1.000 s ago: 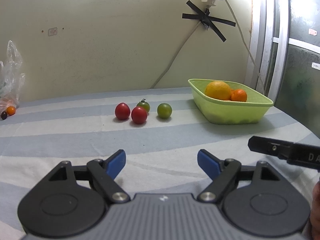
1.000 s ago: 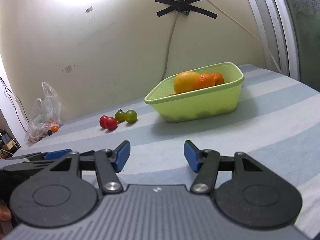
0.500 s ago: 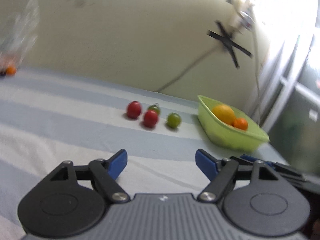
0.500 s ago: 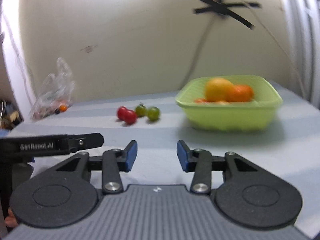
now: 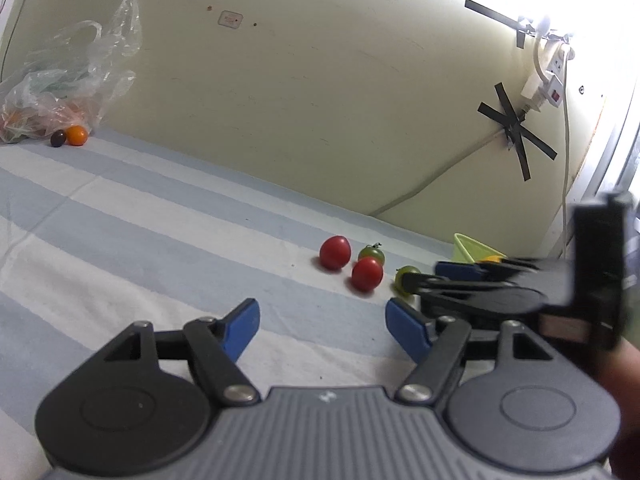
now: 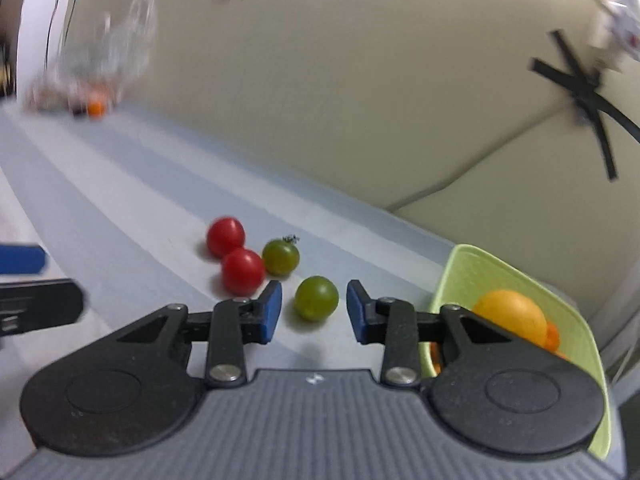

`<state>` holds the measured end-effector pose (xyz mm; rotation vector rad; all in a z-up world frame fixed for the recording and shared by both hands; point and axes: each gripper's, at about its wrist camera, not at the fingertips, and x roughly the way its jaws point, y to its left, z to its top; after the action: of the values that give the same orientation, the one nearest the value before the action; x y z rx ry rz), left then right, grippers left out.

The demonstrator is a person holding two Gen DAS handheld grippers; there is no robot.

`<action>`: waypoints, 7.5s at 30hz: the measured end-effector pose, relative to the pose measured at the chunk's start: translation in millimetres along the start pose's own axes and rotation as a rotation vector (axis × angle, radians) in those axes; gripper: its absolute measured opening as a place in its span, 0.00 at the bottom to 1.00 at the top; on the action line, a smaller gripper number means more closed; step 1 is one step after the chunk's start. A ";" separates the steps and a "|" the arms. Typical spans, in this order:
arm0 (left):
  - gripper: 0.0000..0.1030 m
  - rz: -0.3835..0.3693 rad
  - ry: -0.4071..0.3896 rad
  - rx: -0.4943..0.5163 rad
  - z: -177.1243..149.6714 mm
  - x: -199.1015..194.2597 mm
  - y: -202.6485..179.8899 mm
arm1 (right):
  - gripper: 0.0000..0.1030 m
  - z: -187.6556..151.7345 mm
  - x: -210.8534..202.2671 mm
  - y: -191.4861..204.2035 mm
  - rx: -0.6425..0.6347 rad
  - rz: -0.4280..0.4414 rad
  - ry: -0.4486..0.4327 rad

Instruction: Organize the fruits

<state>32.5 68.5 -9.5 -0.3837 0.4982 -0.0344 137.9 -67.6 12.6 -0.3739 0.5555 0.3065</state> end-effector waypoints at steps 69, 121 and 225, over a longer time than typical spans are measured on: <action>0.50 -0.117 0.017 0.111 81.9 51.4 -48.9 | 0.54 -101.7 -109.6 -131.4 0.757 -0.222 -0.420; 0.25 -0.245 0.201 0.258 38.2 47.6 -84.4 | 0.27 -74.8 -111.2 -75.0 0.408 -0.034 -0.279; 1.00 0.222 0.099 0.535 -121.8 -193.8 -120.7 | 0.85 -198.1 -264.0 10.2 1.072 0.053 -0.196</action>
<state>-188.2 -62.1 25.3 0.1984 0.6047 0.0285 -168.7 -189.8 2.5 0.7008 0.4658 0.0624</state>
